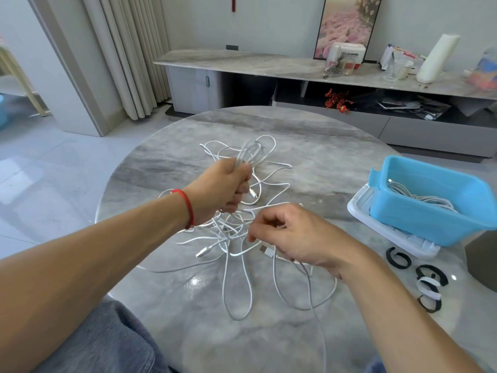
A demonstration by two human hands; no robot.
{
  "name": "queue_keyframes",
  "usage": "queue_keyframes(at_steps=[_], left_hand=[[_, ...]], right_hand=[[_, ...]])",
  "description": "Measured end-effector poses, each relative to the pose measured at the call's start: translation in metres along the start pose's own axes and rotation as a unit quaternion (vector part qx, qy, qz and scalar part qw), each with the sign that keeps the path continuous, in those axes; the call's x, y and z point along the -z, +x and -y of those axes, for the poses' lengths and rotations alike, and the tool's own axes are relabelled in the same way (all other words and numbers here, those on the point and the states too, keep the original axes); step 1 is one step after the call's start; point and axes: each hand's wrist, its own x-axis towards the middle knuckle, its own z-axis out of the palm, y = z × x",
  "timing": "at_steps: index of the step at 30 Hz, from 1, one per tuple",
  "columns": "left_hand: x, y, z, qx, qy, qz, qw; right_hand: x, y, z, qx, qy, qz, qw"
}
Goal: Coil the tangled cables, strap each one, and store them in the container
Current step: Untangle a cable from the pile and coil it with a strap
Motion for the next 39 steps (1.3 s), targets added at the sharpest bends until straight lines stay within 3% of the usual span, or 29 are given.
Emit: queue_keyframes(at_steps=[3,8,14,18,21,24,30,34,36,39], left_hand=[[-0.005,-0.003,0.002,0.02,0.057,0.044,0.997],[-0.021,-0.008,0.007,0.036,0.092,0.081,0.992],[-0.024,-0.005,0.005,0.112,-0.041,0.149,0.982],[-0.026,-0.008,0.004,0.153,-0.019,0.211,0.965],[-0.025,-0.01,0.0,0.179,0.018,0.202,0.963],[-0.024,-0.011,-0.004,0.199,0.072,0.186,0.96],[-0.012,-0.012,-0.003,0.092,0.285,0.114,0.947],[-0.01,-0.013,0.0,-0.05,0.533,0.081,0.841],[-0.01,-0.013,0.001,-0.068,0.552,0.085,0.827],[-0.01,-0.01,0.001,-0.081,0.535,0.078,0.838]], right_hand=[[0.007,-0.001,-0.001,0.09,-0.081,-0.069,0.99],[0.002,0.0,-0.001,0.137,-0.058,-0.103,0.983],[0.003,0.008,-0.005,0.109,-0.097,-0.232,0.962],[0.004,0.008,-0.004,0.07,-0.147,-0.262,0.951],[0.004,0.009,-0.004,0.058,-0.199,-0.273,0.939],[0.003,0.009,-0.005,0.058,-0.17,-0.256,0.95],[0.033,-0.003,-0.017,0.063,-0.103,-0.045,0.992],[0.044,-0.014,-0.025,-0.011,-0.053,0.023,0.998],[0.045,-0.015,-0.026,-0.025,-0.075,0.0,0.997],[0.044,-0.008,-0.027,0.012,-0.11,-0.137,0.984]])
